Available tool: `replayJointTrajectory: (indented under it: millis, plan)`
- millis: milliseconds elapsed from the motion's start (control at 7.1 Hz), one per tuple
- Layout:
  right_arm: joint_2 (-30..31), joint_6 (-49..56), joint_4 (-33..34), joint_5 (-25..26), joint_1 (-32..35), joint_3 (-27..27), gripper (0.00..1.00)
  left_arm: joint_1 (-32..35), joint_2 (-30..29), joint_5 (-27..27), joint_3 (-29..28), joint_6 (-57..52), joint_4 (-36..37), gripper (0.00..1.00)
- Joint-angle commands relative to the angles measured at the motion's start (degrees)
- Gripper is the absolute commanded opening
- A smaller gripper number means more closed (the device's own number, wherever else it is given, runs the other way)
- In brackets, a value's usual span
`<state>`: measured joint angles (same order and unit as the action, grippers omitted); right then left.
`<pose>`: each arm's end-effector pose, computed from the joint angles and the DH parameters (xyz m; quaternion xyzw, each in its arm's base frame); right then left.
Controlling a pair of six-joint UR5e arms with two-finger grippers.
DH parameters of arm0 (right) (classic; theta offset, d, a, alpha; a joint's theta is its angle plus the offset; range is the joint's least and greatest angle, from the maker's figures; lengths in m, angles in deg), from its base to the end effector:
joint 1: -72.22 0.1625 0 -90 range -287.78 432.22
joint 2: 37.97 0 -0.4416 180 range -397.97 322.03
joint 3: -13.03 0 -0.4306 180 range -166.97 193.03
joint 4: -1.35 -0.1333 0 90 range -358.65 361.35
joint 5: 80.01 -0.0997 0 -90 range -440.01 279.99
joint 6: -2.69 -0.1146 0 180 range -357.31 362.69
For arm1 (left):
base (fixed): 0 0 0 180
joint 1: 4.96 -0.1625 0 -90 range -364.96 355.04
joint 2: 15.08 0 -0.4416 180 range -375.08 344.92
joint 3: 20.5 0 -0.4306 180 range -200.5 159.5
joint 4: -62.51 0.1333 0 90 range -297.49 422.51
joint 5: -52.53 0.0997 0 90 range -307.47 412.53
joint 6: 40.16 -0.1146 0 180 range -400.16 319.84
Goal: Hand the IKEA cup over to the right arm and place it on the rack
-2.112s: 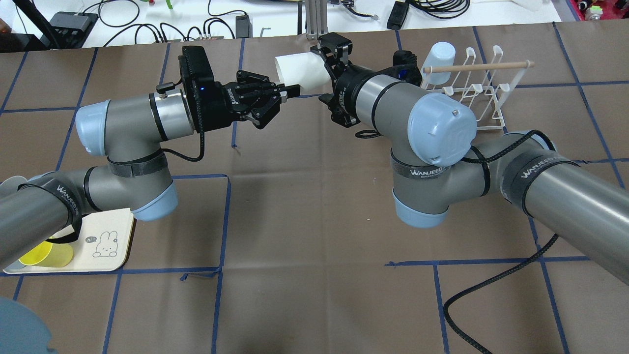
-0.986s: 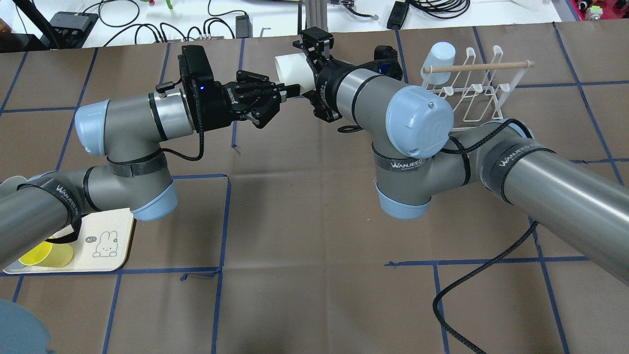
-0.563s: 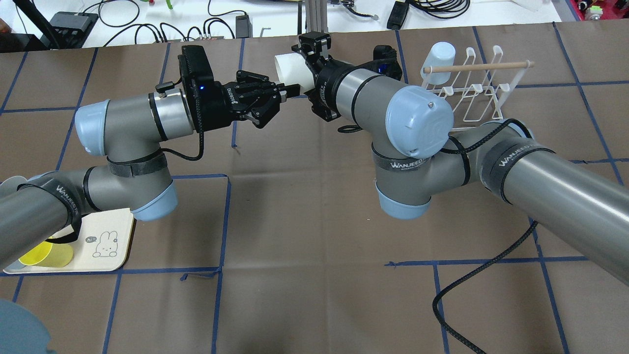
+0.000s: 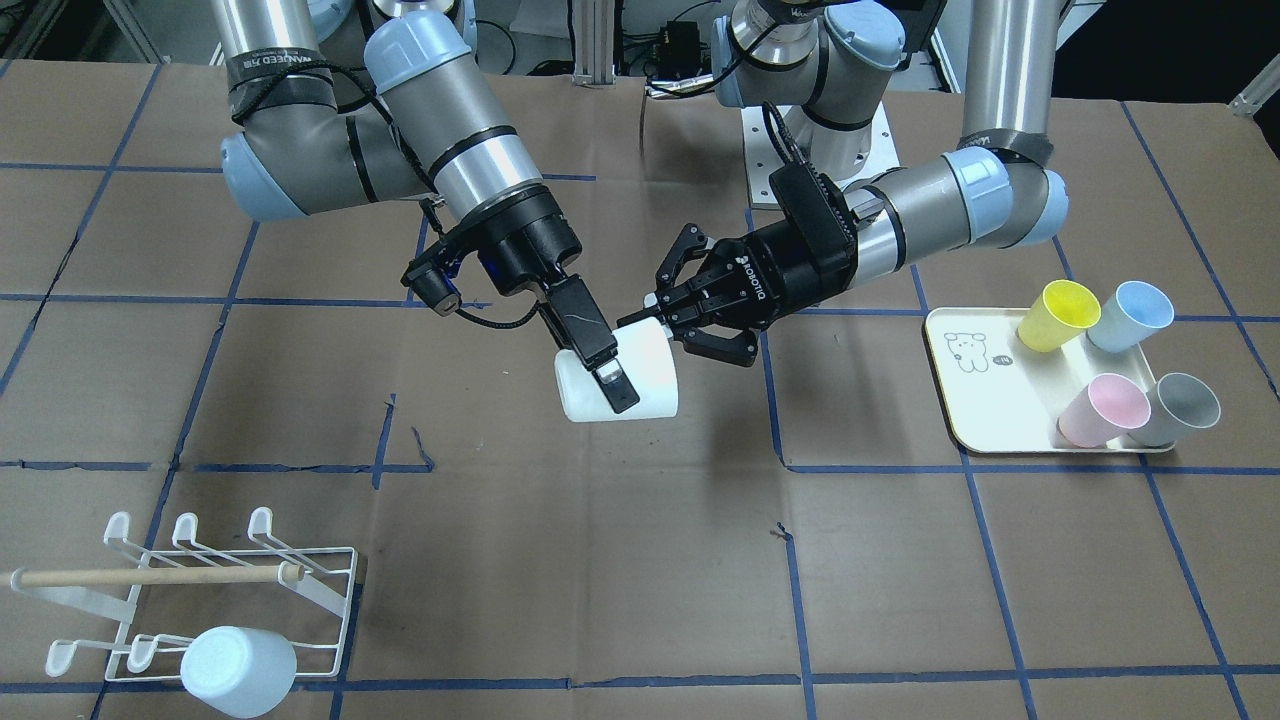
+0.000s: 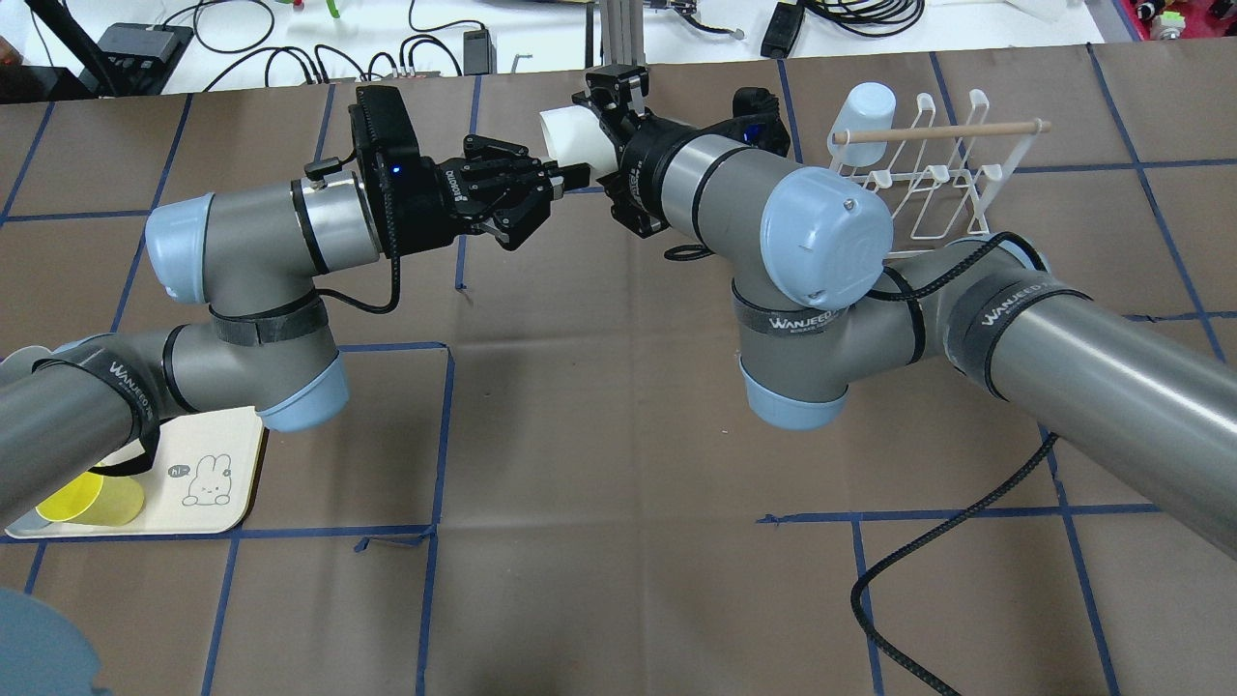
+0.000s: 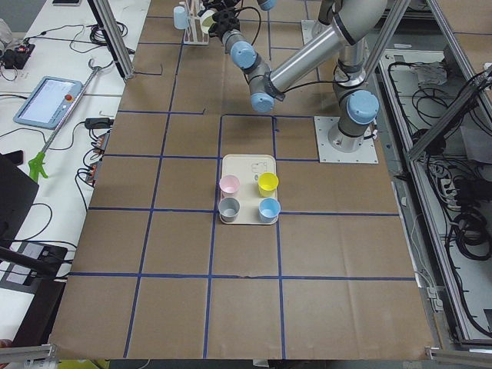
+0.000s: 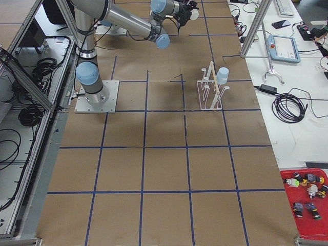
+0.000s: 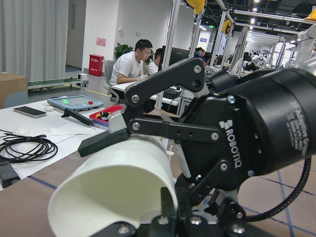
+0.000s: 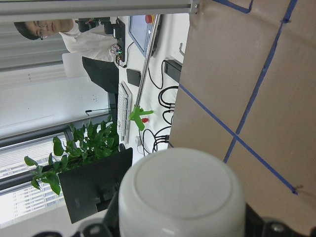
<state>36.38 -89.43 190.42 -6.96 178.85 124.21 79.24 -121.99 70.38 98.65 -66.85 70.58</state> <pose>0.3335 -0.5341 0.3668 0.4581 0.7162 -0.1952 0.4890 -0.1890 -0.5381 0.3319 -0.3856 -0.6676 0.4883 0.4090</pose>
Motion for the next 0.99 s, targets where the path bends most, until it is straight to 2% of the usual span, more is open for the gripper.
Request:
replayJointTrajectory:
  millis: [0,141,422,845]
  plan:
    - [-0.1,0.0,0.2,0.0,0.0,0.0,0.42,-0.1,0.3,2.5,-0.2,2.8,0.1,0.36]
    - [-0.1,0.0,0.2,0.0,0.0,0.0,0.42,-0.1,-0.2,2.7,-0.2,5.9,2.9,0.53]
    - [-0.1,0.0,0.2,-0.1,0.0,-0.1,0.42,-0.2,-1.4,5.0,-0.2,14.6,11.4,0.64]
    - [-0.1,0.0,0.3,-0.1,0.0,-0.2,0.42,-0.4,-1.3,4.8,-0.2,15.3,11.5,0.83]
